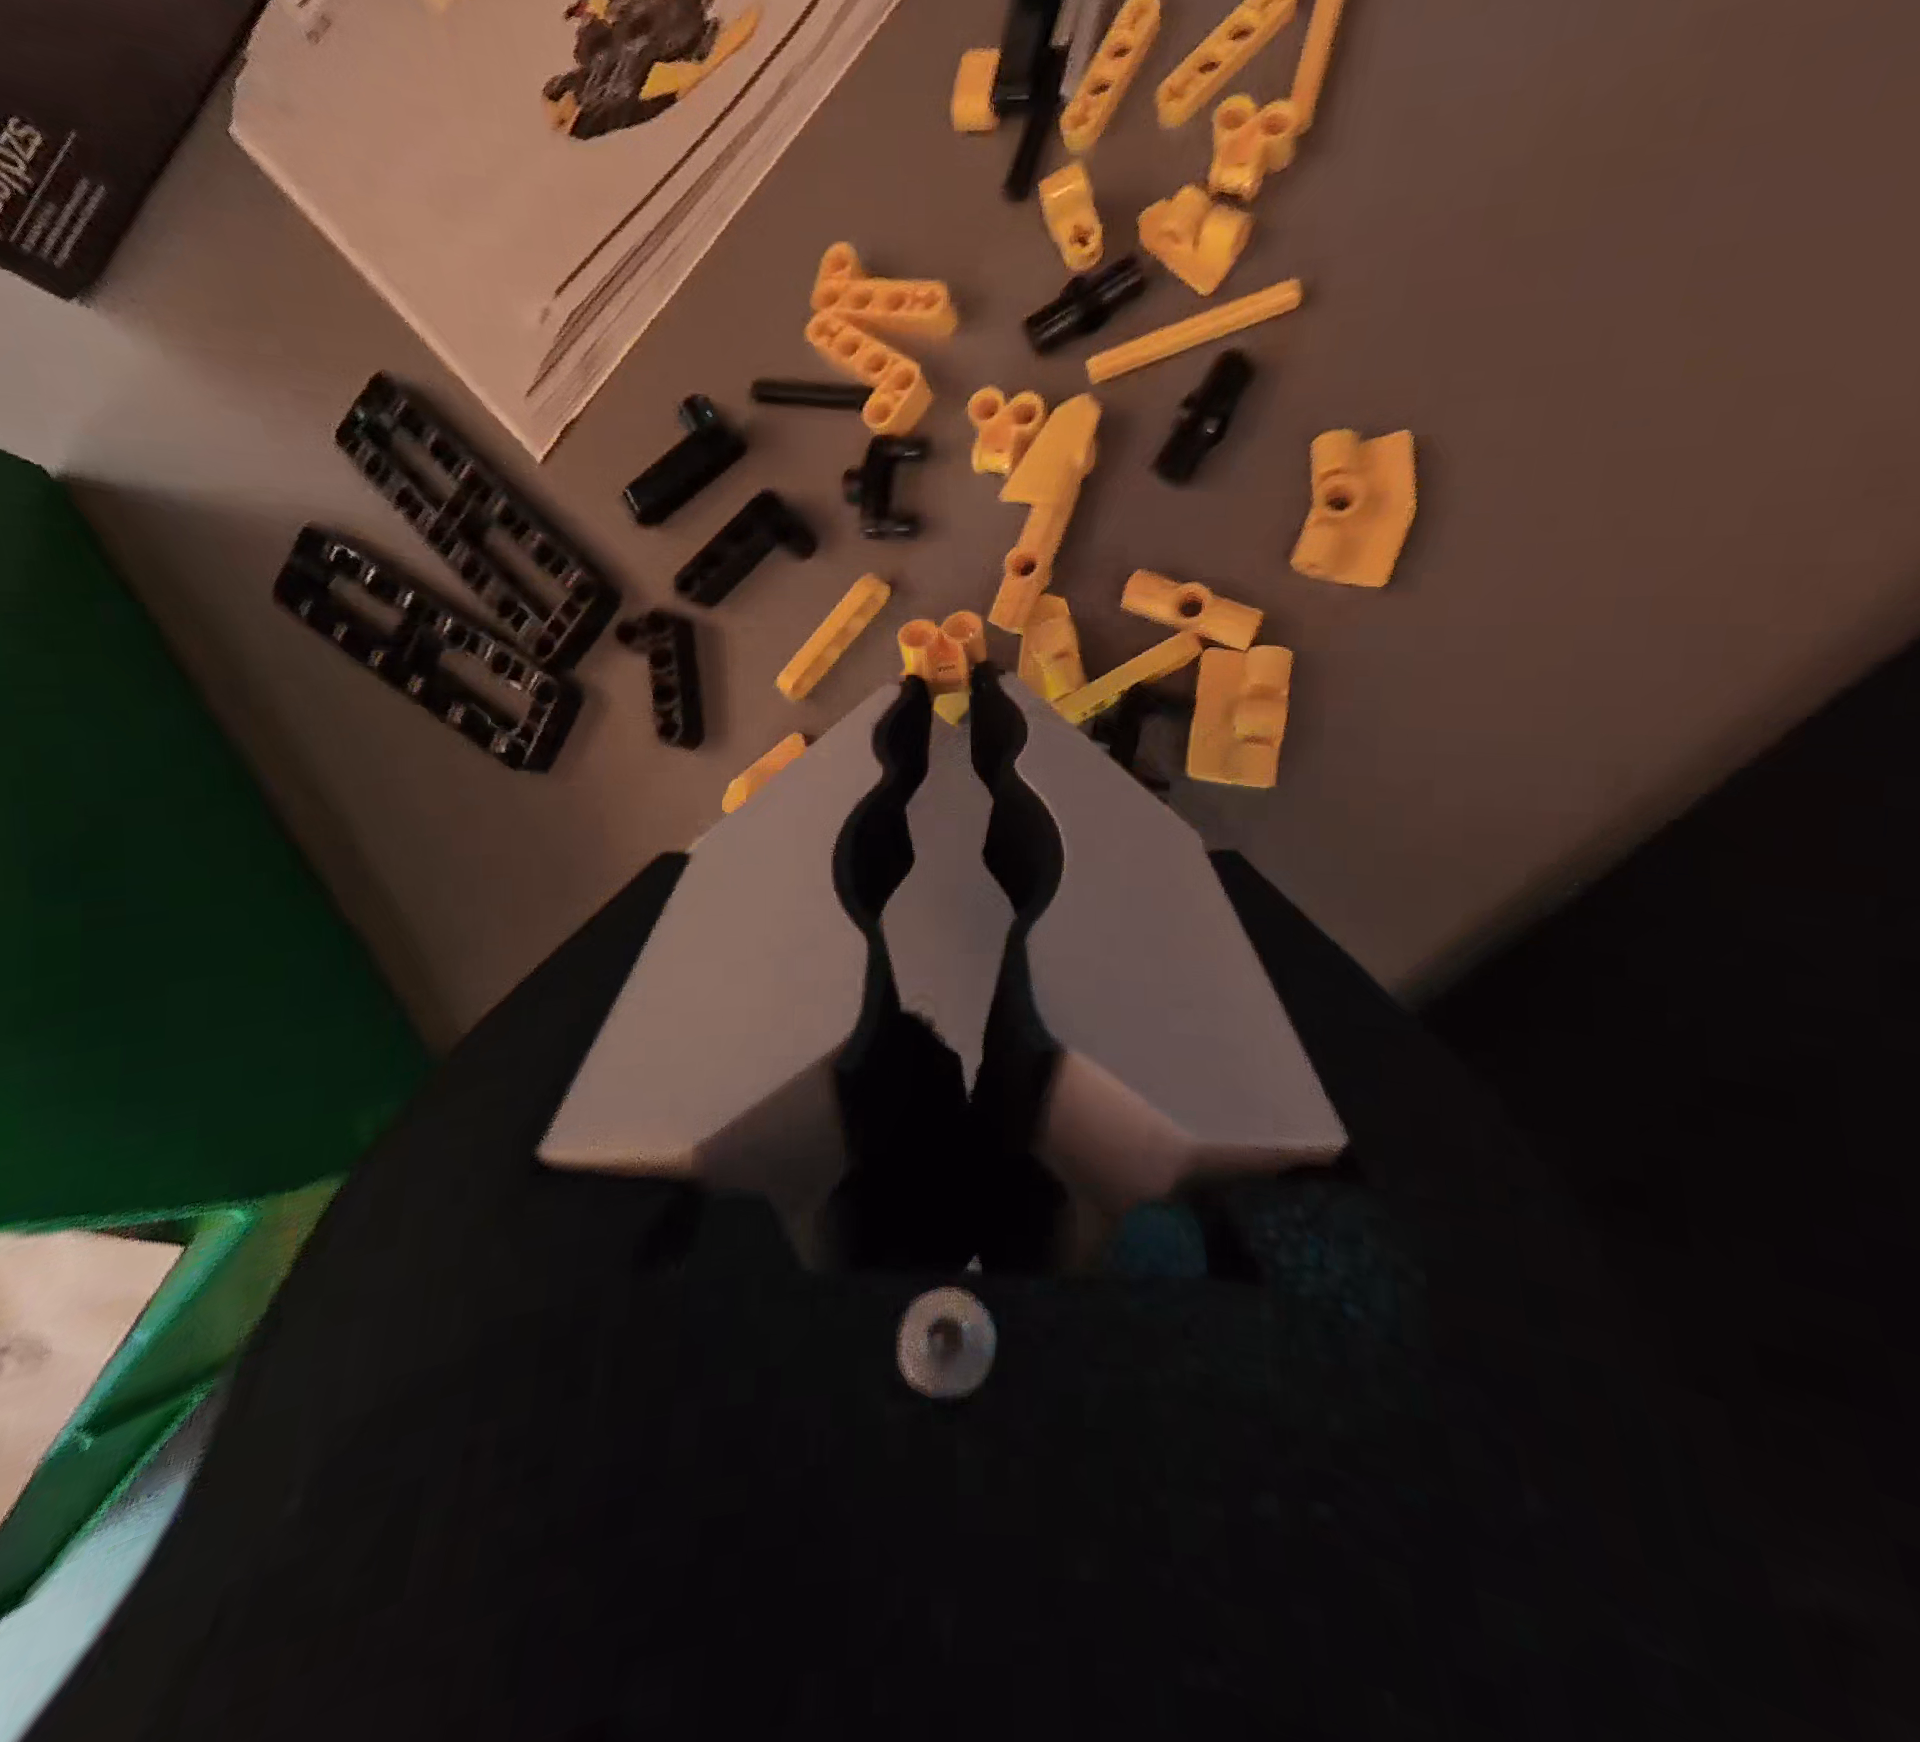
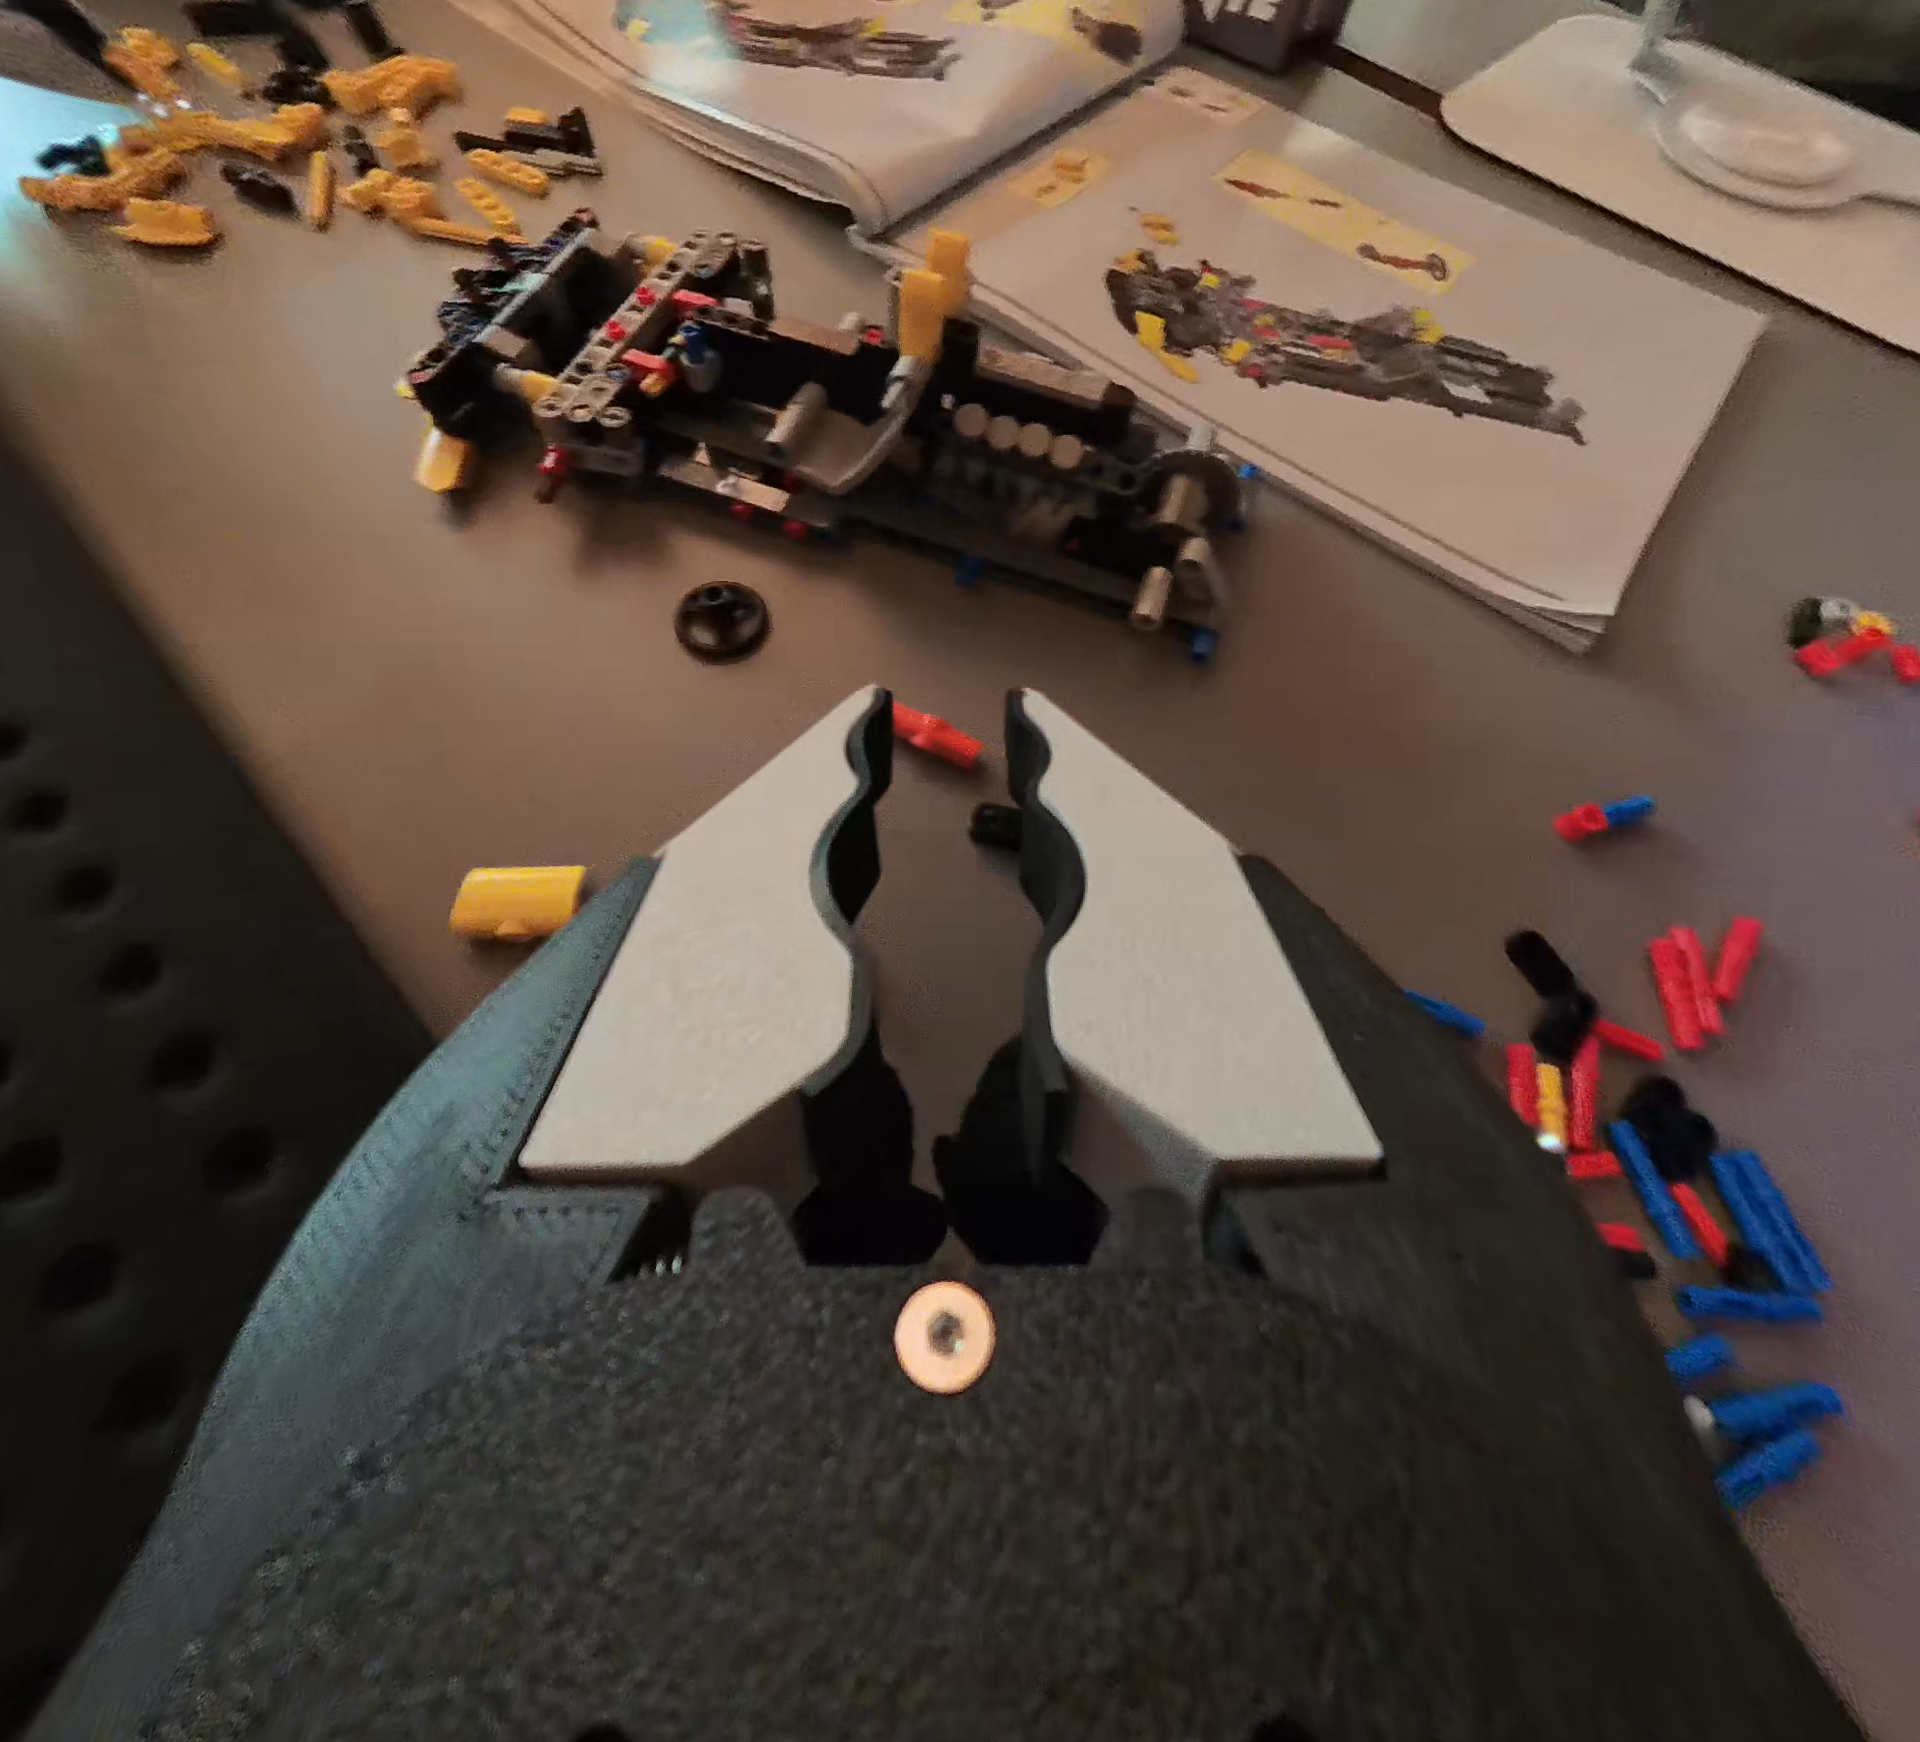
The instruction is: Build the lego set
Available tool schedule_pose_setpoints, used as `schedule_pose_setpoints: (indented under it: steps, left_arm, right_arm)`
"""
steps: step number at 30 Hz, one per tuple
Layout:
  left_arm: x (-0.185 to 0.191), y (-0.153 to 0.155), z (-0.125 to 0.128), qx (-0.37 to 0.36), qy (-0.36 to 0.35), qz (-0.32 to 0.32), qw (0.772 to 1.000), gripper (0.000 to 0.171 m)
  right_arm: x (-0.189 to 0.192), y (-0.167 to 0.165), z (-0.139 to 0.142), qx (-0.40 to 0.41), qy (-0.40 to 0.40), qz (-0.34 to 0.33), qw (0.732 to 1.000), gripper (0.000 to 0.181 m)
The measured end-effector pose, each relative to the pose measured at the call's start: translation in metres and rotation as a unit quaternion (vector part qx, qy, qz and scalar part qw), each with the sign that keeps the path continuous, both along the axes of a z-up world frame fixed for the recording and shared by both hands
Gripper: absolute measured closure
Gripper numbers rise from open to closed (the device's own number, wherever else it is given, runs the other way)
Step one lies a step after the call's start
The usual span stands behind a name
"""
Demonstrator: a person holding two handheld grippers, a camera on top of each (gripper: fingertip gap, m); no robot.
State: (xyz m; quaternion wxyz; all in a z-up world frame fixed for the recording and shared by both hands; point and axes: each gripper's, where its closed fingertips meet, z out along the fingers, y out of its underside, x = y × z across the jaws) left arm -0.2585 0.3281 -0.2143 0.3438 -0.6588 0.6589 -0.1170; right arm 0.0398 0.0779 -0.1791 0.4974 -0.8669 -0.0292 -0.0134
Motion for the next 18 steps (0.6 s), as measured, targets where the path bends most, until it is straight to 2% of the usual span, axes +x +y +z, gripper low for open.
schedule_pose_setpoints:
  steps: [4, 9, 14, 18]
  left_arm:
    - [-0.005, 0.004, -0.003, -0.028, -0.013, 0.009, 0.999, 0.167]
    - [-0.013, 0.012, -0.008, -0.029, -0.005, 0.022, 0.999, 0.167]
    - [-0.013, 0.012, -0.008, -0.023, -0.007, 0.028, 0.999, 0.165]
    - [-0.014, 0.012, -0.007, -0.035, -0.017, 0.035, 0.999, 0.158]
  right_arm:
    - [0.013, -0.010, 0.000, -0.009, 0.015, -0.020, 1.000, 0.160]
    - [0.019, -0.027, -0.024, -0.091, 0.026, -0.006, 0.995, 0.154]
    - [0.020, -0.018, -0.036, -0.121, 0.012, -0.008, 0.993, 0.151]
    - [0.017, -0.009, -0.043, -0.127, 0.021, -0.007, 0.992, 0.152]
